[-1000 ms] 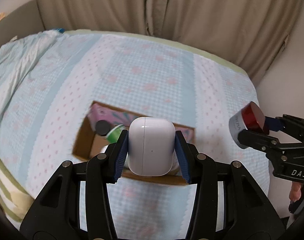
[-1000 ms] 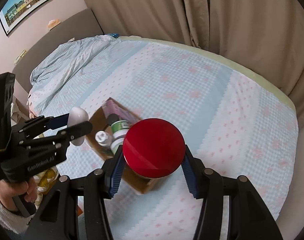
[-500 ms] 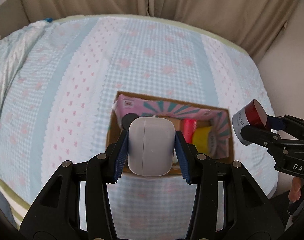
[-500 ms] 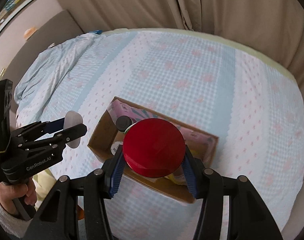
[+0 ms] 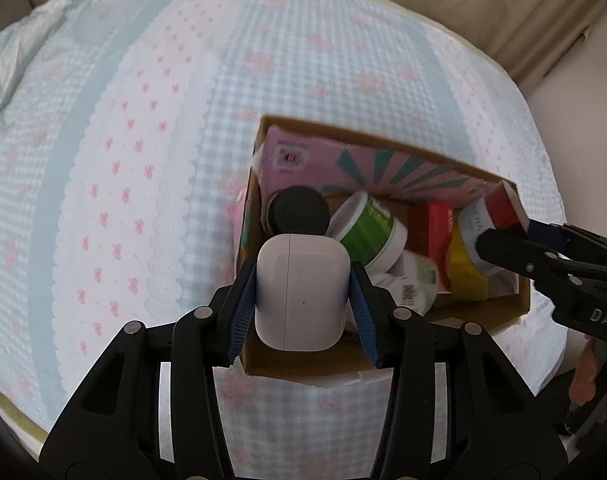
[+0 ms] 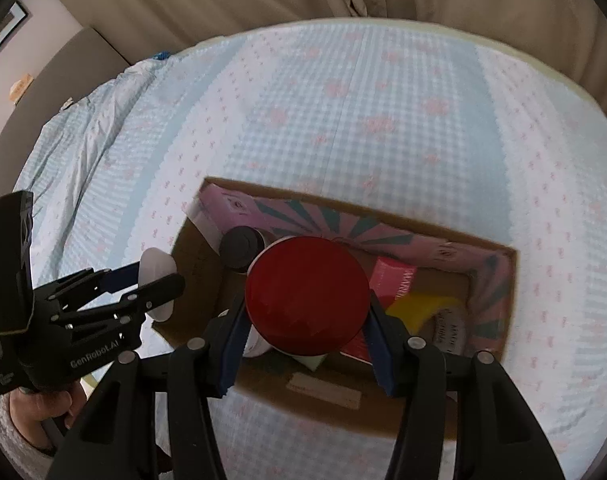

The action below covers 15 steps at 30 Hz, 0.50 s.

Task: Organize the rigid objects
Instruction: 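Carry the earbud case and silver-red jar into the cardboard box and release both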

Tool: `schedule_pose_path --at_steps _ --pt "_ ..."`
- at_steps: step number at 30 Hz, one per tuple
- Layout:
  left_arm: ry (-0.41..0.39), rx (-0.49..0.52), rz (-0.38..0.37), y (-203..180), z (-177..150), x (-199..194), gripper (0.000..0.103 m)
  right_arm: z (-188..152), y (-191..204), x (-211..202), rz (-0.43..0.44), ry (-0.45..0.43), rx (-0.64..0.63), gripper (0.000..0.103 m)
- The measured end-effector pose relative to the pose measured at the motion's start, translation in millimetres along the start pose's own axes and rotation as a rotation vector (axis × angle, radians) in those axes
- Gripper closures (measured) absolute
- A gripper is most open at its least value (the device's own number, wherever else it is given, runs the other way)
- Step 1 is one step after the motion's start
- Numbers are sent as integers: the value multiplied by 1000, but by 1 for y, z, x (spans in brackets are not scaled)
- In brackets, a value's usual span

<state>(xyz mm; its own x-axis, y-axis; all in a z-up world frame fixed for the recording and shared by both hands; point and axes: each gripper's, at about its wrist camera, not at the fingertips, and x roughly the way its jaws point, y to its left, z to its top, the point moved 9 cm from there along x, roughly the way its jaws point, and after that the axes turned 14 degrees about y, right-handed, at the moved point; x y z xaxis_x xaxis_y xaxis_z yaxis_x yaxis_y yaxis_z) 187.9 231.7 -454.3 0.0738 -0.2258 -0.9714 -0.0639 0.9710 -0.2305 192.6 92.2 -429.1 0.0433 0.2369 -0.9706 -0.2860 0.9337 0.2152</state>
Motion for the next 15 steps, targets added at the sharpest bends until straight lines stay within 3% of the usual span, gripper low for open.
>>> schedule_pose_path --at_steps 12,13,14,15 --pt "49 71 20 -17 6 20 60 3 -16 34 2 47 68 53" --pt "49 69 25 -17 6 19 46 2 -18 38 -1 59 80 53" --pt "45 71 33 -18 6 18 14 1 -20 40 1 68 92 53" --pt "38 85 -4 -22 5 15 2 0 -21 43 12 74 112 47"
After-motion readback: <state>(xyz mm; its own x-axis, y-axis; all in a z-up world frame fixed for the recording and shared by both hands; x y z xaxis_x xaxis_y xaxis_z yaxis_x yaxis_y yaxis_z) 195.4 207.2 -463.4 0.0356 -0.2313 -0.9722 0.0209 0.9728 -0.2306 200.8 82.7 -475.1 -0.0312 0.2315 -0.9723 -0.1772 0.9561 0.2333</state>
